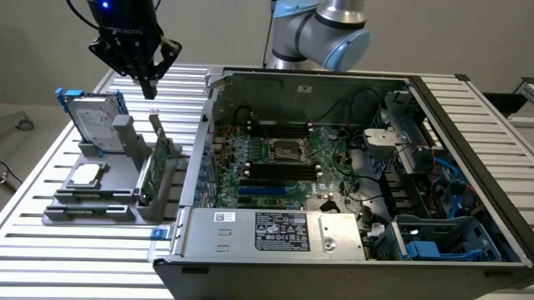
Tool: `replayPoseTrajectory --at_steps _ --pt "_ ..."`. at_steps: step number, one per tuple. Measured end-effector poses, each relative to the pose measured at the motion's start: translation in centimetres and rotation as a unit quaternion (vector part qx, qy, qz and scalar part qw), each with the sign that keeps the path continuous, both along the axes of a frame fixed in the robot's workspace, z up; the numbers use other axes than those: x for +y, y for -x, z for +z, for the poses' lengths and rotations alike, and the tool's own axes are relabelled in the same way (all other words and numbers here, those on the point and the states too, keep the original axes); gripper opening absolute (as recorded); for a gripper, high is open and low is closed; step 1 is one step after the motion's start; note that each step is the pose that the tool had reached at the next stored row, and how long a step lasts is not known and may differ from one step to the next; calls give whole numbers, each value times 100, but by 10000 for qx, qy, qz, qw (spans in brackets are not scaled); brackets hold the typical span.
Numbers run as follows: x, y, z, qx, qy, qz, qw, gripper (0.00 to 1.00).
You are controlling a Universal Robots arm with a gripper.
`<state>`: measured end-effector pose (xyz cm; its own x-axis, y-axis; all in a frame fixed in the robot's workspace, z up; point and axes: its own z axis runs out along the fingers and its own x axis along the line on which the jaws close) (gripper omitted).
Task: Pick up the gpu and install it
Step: 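Reach for the gpu, then pick up the gpu and move the gpu toward the slot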
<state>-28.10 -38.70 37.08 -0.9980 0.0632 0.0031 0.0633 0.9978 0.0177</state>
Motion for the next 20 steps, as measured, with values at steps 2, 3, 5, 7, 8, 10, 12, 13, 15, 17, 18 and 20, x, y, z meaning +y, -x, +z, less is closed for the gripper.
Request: replayPoseTrajectory --at_steps 2,3,5,7,8,10,12,13,15,17,18,20 --pt "1 82 -13 0 16 4 10000 11" --pt "2 111 -17 0 22 7 10000 11" --pt "2 111 -18 -1 22 7 10000 11" --pt "2 111 -17 0 23 8 10000 11" --pt "2 111 -17 0 23 8 10000 11" --pt "2 111 -17 0 23 8 10000 11" --pt "2 111 -17 0 23 8 10000 11" --pt "2 111 -17 0 23 8 10000 11" --pt "2 111 -17 0 23 8 10000 11" --pt "2 111 -17 0 23 8 10000 11" --pt "2 111 -17 0 23 7 10000 11" --pt "2 111 -17 0 23 8 10000 12"
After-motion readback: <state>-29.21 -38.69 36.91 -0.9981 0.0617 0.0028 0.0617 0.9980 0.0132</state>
